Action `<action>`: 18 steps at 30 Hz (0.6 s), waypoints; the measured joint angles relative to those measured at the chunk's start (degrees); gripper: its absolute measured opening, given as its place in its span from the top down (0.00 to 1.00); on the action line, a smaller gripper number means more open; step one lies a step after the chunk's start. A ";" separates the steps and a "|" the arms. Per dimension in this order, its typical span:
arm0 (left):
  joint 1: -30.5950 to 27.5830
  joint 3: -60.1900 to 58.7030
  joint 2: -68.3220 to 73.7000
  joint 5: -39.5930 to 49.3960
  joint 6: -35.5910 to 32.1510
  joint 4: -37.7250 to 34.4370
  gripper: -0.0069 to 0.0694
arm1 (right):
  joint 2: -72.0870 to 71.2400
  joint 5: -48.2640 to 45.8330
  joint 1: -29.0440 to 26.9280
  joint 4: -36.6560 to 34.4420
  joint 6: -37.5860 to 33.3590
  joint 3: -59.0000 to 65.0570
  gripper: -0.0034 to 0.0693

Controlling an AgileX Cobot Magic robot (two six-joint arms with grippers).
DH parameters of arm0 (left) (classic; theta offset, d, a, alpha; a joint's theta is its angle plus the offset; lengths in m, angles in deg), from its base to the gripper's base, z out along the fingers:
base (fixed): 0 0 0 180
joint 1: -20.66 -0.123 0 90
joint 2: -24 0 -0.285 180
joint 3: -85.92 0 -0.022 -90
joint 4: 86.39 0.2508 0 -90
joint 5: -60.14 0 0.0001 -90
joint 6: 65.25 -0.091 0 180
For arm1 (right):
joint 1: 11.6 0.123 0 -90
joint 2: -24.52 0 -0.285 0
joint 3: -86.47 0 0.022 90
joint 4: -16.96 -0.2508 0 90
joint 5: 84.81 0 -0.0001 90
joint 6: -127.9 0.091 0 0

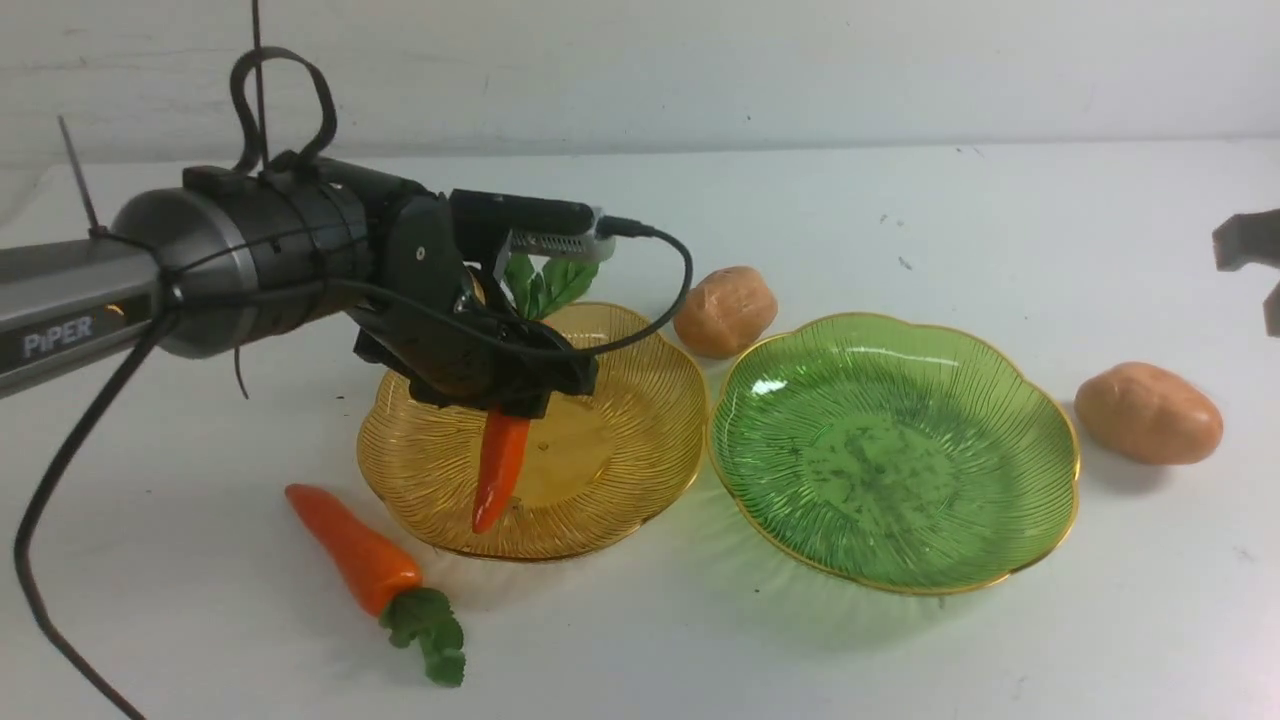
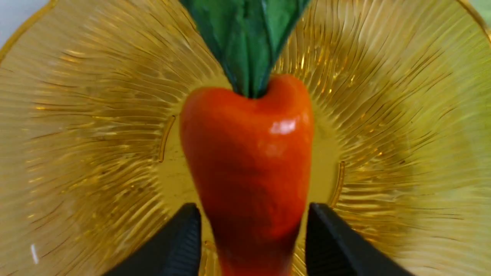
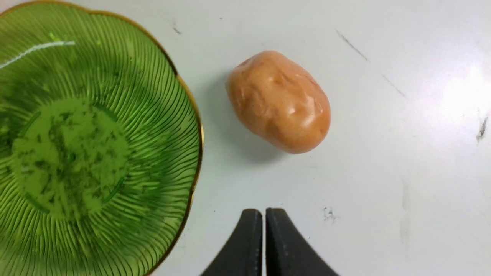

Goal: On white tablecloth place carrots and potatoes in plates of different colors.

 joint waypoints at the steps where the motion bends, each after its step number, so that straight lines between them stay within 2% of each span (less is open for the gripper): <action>1: 0.00 0.44 0.64 0.33 -0.05 0.00 0.45 | 1.70 -0.06 -1.62 -1.32 -0.31 -0.98 0.94; 3: 0.00 0.85 1.07 0.72 -0.15 0.07 0.40 | 3.84 -0.05 -3.67 -3.38 -1.44 -2.08 0.90; 4: 0.00 1.31 1.30 1.44 -0.18 0.11 0.35 | 5.10 -0.11 -4.79 -4.74 -2.75 -2.86 0.86; 5: 0.00 1.97 1.47 2.72 -0.18 0.11 0.28 | 8.12 -0.06 -6.83 -7.93 -5.48 -4.03 0.78; 7: 0.00 2.76 1.53 4.48 -0.18 0.13 0.22 | 9.86 0.06 -7.49 -9.42 -7.55 -4.66 0.71; 8: 0.00 4.08 1.53 7.03 -0.45 0.13 0.20 | 13.42 1.07 -7.84 -11.50 -12.01 -5.81 0.56; 9: 0.00 4.22 1.53 7.34 -0.52 0.13 0.20 | 13.78 1.24 -7.84 -11.62 -12.45 -6.05 0.55; 12: 0.00 5.92 0.47 12.33 -1.25 0.13 0.32 | 20.66 4.21 -7.17 -12.39 -18.73 -8.71 0.24; 14: 0.00 6.19 -0.51 13.89 -1.45 0.13 0.42 | 23.70 4.73 -6.97 -12.28 -19.89 -10.27 0.13; 16: 0.00 6.25 -2.11 15.52 -1.71 0.13 0.60 | 25.24 4.72 -6.85 -12.20 -20.12 -11.09 0.07; 17: 0.00 6.25 -4.23 16.94 -2.33 0.13 0.78 | 27.54 4.72 -6.83 -11.90 -20.36 -12.36 0.03; 18: 0.00 6.25 -4.48 17.09 -2.42 0.13 0.79 | 28.36 4.79 -6.83 -11.64 -20.39 -12.86 0.02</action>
